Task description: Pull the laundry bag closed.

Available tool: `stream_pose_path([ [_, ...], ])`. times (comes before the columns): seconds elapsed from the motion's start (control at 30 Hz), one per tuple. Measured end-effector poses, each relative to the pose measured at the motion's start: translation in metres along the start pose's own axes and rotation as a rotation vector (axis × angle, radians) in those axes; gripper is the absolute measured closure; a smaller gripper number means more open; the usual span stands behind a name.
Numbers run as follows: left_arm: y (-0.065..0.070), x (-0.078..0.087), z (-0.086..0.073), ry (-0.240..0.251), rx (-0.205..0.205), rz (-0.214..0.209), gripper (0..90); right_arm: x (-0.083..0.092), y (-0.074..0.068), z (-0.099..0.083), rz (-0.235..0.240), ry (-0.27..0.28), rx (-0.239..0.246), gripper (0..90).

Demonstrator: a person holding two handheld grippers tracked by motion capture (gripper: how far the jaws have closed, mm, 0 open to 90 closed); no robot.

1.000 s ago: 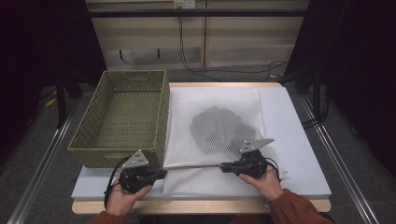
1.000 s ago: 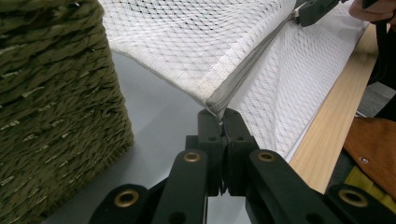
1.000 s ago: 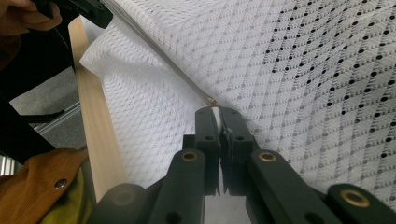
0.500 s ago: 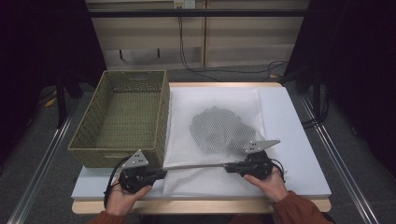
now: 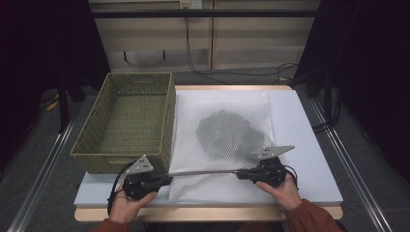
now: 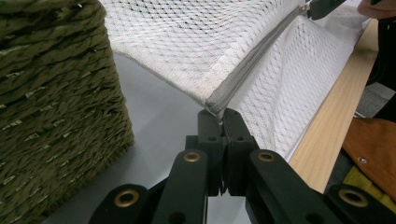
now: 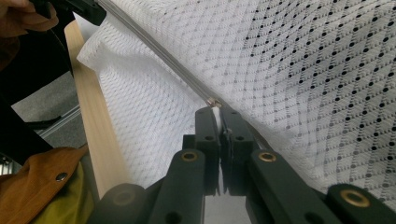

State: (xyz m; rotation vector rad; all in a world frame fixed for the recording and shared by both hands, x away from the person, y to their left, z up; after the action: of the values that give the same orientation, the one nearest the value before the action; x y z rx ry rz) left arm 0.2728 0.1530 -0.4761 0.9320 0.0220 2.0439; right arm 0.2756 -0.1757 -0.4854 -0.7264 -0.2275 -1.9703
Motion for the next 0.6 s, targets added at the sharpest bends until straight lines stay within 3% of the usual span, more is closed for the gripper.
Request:
stream_pose_path([
  [0.6,0.0002,0.0,-0.0003,0.006,0.006,-0.001,87.9,0.005,0.0041,-0.0011,-0.019,0.001,0.002,87.2],
])
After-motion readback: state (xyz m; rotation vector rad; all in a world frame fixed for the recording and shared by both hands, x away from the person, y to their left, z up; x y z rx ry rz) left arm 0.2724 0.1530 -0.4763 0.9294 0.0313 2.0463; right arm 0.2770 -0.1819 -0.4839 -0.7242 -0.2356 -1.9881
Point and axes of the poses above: each handheld gripper's, and its own axes: x roughly backward along the jaws, z roughly out of its top, y roughly to its right, the point moved 5 cm from there along -x, roughly forward along the jaws, and after that the axes turned 11 degrees about x, right-handed, at the moved point
